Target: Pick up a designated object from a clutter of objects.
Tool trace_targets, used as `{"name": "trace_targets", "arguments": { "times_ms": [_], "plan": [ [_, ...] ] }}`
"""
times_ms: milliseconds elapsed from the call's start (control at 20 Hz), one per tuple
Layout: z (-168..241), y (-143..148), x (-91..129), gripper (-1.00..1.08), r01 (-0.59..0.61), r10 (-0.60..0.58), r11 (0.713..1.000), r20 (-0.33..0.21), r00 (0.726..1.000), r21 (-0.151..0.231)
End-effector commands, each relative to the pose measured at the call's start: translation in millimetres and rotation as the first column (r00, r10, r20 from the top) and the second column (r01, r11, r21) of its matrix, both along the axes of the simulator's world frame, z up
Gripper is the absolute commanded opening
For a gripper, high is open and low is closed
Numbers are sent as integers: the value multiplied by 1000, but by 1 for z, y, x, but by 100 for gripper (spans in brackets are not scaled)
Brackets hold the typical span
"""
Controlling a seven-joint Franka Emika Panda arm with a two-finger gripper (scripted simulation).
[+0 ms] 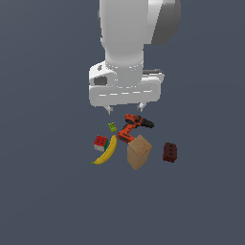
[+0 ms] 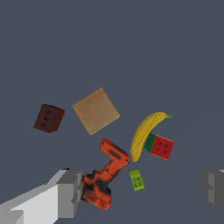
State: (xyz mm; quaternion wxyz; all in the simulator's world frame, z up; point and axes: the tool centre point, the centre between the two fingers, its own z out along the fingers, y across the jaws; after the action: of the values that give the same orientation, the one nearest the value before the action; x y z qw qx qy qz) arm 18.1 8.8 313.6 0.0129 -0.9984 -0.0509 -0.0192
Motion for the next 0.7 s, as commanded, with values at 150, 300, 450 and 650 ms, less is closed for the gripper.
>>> {"name": "trace_targets", "arguments": {
  "times_ms": [150, 300, 450, 650],
  "plan": [
    [-15, -8, 2, 100, -72, 72, 997, 0, 997, -5],
    [-26, -14, 3, 100, -126, 126, 992, -1, 992, -8],
    [-38, -20, 4, 100, -187, 187, 982, -2, 982, -11],
    [-56, -30, 5, 100, -270, 270, 963, -3, 963, -16]
  ]
}}
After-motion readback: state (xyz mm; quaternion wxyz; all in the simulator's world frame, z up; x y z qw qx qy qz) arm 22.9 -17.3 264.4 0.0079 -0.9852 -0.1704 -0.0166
